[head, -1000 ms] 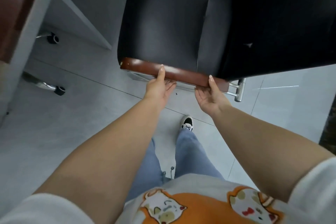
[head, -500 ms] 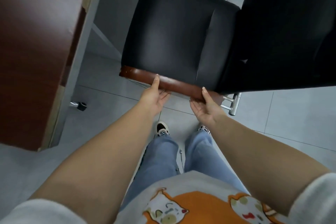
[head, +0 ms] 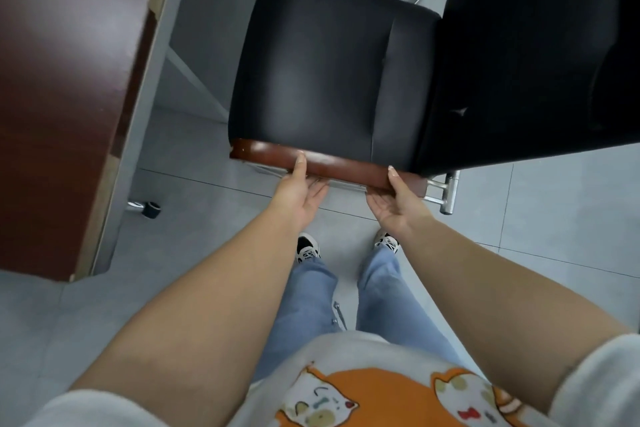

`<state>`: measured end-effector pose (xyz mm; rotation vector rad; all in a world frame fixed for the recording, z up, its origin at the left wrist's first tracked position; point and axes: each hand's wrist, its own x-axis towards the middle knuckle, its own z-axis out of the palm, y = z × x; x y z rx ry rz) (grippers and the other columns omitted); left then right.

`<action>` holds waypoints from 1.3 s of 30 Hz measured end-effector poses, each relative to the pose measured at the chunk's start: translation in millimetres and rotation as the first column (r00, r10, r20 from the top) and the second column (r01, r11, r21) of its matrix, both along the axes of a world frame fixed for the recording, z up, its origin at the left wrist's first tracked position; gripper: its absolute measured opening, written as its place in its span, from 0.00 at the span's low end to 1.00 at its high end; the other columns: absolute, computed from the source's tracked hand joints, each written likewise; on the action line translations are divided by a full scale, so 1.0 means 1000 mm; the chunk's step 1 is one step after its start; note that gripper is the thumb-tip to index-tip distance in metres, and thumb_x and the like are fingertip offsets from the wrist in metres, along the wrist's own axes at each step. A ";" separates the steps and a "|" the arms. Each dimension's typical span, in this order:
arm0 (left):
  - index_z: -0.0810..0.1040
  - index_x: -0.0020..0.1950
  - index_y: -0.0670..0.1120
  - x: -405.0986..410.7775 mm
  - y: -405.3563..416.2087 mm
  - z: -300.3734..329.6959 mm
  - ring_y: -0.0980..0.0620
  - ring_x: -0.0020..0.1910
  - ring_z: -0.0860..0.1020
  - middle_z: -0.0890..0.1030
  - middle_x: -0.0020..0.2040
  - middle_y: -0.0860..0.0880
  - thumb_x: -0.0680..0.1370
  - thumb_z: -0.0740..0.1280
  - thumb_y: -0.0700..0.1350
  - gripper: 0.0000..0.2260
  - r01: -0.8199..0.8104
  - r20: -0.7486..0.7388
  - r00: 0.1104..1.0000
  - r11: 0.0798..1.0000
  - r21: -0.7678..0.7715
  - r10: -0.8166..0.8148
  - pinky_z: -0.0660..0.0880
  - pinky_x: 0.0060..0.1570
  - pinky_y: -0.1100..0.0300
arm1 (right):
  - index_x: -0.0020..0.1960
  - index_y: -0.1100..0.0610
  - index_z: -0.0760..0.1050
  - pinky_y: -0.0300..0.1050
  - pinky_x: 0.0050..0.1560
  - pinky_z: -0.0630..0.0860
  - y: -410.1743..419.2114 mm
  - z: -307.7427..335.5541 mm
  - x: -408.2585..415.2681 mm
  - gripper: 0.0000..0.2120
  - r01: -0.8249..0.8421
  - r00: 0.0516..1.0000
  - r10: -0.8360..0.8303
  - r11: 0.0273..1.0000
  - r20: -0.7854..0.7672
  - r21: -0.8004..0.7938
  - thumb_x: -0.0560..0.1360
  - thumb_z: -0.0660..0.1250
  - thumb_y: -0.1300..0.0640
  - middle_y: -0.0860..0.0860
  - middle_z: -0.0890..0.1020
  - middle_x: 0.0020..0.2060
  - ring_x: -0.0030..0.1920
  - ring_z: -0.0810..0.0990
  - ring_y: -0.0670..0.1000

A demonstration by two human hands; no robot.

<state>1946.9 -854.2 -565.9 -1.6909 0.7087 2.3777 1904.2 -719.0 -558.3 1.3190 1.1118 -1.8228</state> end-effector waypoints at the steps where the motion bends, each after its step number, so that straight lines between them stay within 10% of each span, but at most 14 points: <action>1: 0.64 0.70 0.40 0.000 0.001 0.000 0.43 0.66 0.71 0.70 0.68 0.38 0.80 0.57 0.52 0.22 -0.014 0.003 1.000 1.000 0.009 0.013 0.70 0.59 0.56 | 0.43 0.58 0.72 0.47 0.58 0.71 0.001 -0.001 0.000 0.06 0.001 1.000 -0.001 1.000 -0.002 0.001 0.76 0.65 0.56 0.56 0.79 0.49 0.65 0.74 0.55; 12: 0.73 0.55 0.44 0.016 0.021 0.029 0.49 0.53 0.78 0.80 0.49 0.46 0.79 0.61 0.51 0.11 0.397 0.008 0.917 0.914 -0.086 -0.398 0.73 0.52 0.60 | 0.66 0.64 0.66 0.43 0.53 0.73 0.012 0.025 0.004 0.24 -0.268 0.963 0.267 0.961 0.022 0.073 0.76 0.65 0.50 0.60 0.76 0.60 0.62 0.76 0.55; 18: 0.74 0.45 0.49 0.004 0.049 0.062 0.55 0.38 0.78 0.81 0.41 0.50 0.78 0.64 0.48 0.05 0.542 0.000 0.826 0.793 -0.277 -0.564 0.73 0.39 0.64 | 0.46 0.57 0.73 0.42 0.55 0.74 0.049 0.058 0.015 0.09 -0.317 0.943 0.324 0.944 -0.075 0.093 0.77 0.64 0.51 0.52 0.78 0.43 0.52 0.78 0.52; 31: 0.74 0.41 0.44 0.010 0.216 0.119 0.50 0.40 0.79 0.80 0.38 0.46 0.78 0.64 0.44 0.07 0.580 -0.070 0.748 0.702 -0.414 -0.660 0.74 0.54 0.57 | 0.44 0.58 0.75 0.42 0.55 0.75 0.215 0.110 0.029 0.06 -0.230 0.924 0.219 0.973 -0.315 0.001 0.77 0.64 0.56 0.53 0.79 0.41 0.42 0.79 0.49; 39: 0.73 0.42 0.47 -0.006 0.334 0.151 0.55 0.36 0.77 0.79 0.38 0.51 0.79 0.62 0.46 0.07 0.632 -0.031 0.612 0.512 -0.581 -0.790 0.72 0.38 0.64 | 0.44 0.56 0.74 0.39 0.51 0.75 0.333 0.137 0.033 0.05 -0.170 0.888 0.161 0.985 -0.431 0.019 0.77 0.65 0.55 0.51 0.79 0.40 0.41 0.79 0.48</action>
